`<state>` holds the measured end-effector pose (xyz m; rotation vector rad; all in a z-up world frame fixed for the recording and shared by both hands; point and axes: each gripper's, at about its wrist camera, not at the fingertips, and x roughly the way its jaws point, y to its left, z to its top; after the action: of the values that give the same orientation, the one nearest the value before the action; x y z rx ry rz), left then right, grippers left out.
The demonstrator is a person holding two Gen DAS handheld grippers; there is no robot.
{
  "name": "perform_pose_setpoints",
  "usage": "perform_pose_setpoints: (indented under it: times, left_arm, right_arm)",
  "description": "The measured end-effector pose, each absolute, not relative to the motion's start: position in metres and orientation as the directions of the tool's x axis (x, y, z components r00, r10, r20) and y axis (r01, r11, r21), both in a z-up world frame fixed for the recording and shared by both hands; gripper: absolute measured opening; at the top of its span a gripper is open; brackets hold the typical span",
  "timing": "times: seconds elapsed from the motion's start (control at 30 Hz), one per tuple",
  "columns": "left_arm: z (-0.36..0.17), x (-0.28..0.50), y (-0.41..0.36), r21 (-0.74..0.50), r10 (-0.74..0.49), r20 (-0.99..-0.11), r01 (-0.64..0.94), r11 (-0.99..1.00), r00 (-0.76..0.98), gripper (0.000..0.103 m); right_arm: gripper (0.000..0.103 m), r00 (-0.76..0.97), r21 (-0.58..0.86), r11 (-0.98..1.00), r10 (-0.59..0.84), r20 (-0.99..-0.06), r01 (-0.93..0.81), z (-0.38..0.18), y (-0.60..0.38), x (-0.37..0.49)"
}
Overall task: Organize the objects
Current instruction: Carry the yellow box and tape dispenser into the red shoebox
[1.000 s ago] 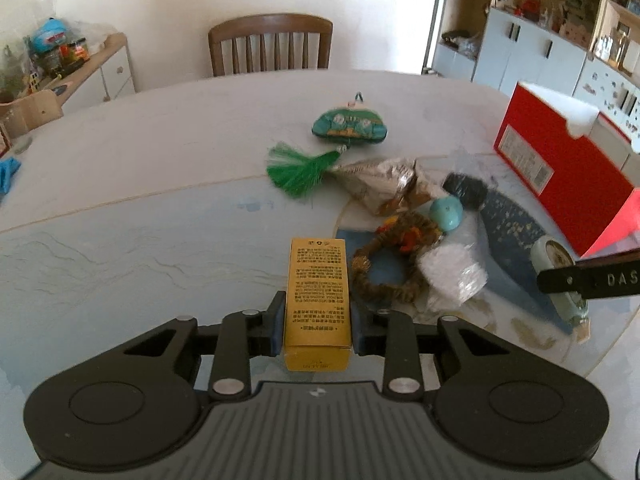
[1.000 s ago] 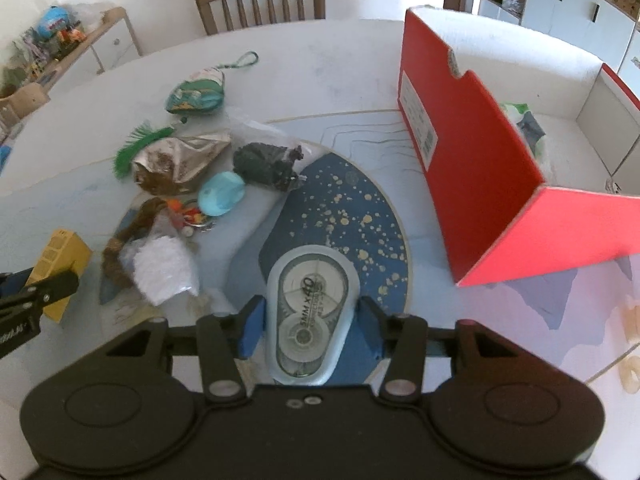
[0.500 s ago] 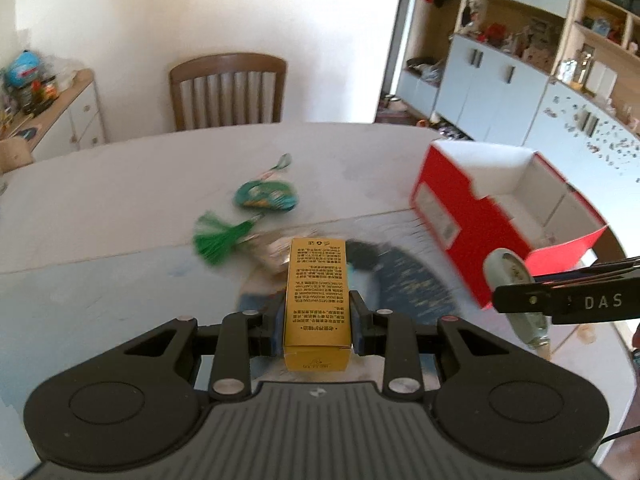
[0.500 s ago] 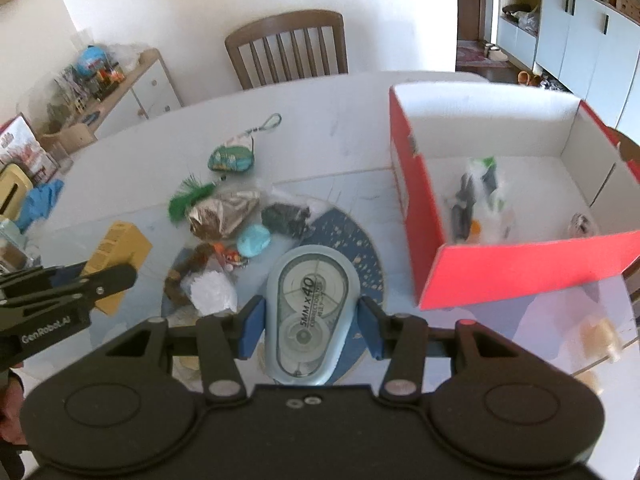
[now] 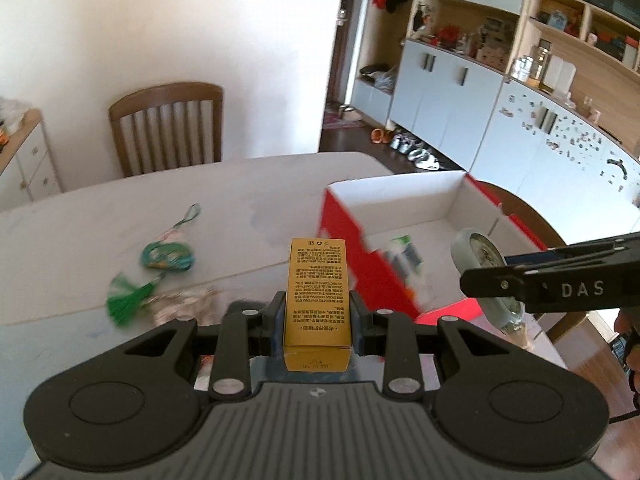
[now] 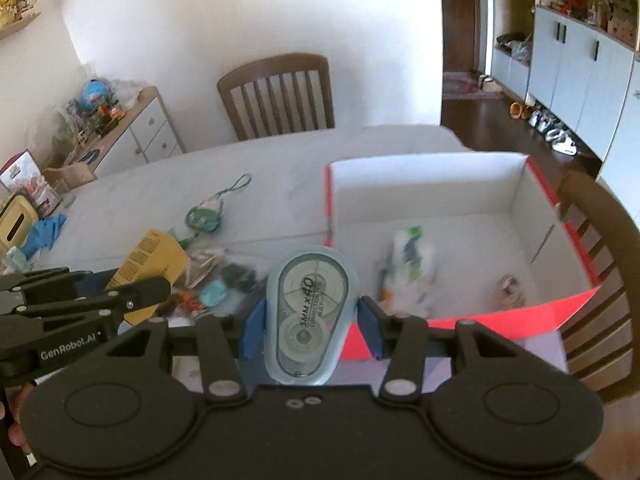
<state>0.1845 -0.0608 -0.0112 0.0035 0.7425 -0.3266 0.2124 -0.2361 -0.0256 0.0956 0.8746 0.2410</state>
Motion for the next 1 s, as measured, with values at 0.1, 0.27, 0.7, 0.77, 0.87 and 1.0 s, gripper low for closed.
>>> perform_pose_setpoints:
  times: [0.1, 0.27, 0.7, 0.77, 0.87, 1.0]
  left_arm:
    - [-0.007, 0.191, -0.085, -0.107, -0.305, -0.657, 0.315, 0.943, 0.690, 0.030]
    - [-0.005, 0.201, -0.126, -0.099, -0.321, -0.653, 0.343, 0.934, 0.686, 0.030]
    - [-0.015, 0.233, -0.204, -0.074, -0.317, -0.677, 0.367, 0.927, 0.665, 0.030]
    - [-0.019, 0.238, -0.212, -0.071, -0.308, -0.688, 0.361, 0.930, 0.657, 0.030]
    - [-0.028, 0.248, -0.223, -0.062, -0.294, -0.704, 0.357, 0.932, 0.647, 0.030]
    - [-0.040, 0.259, -0.236, -0.045, -0.273, -0.727, 0.352, 0.935, 0.630, 0.030]
  right_arm:
    - [0.049, 0.634, 0.170, 0.973, 0.232, -0.738, -0.157, -0.022, -0.257, 0.218]
    - [0.049, 0.652, 0.157, 0.978, 0.208, -0.729, -0.136, -0.019, -0.292, 0.229]
    - [0.049, 0.669, 0.143, 0.983, 0.182, -0.721, -0.113, -0.027, -0.357, 0.265]
    - [0.049, 0.662, 0.147, 0.982, 0.189, -0.725, -0.120, -0.029, -0.364, 0.271]
    - [0.049, 0.654, 0.149, 0.981, 0.192, -0.732, -0.120, -0.036, -0.370, 0.282]
    - [0.049, 0.632, 0.152, 0.980, 0.200, -0.749, -0.130, -0.048, -0.377, 0.300]
